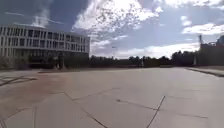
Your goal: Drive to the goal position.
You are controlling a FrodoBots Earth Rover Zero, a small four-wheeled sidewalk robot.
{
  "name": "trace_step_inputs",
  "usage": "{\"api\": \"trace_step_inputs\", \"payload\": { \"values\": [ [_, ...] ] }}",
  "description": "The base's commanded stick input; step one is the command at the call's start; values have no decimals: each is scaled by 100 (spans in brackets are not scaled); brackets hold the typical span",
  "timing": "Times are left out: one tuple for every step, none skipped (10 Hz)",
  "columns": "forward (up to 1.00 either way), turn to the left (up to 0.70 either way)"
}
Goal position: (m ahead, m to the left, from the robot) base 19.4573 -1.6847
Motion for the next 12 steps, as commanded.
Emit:
{"api": "trace_step_inputs", "payload": {
  "values": [
    [70,-1],
    [70,-1],
    [70,-1],
    [70,-1],
    [70,-1],
    [70,-1],
    [70,-1],
    [70,-1],
    [70,-1],
    [70,-1],
    [70,-1],
    [70,-1]
  ]
}}
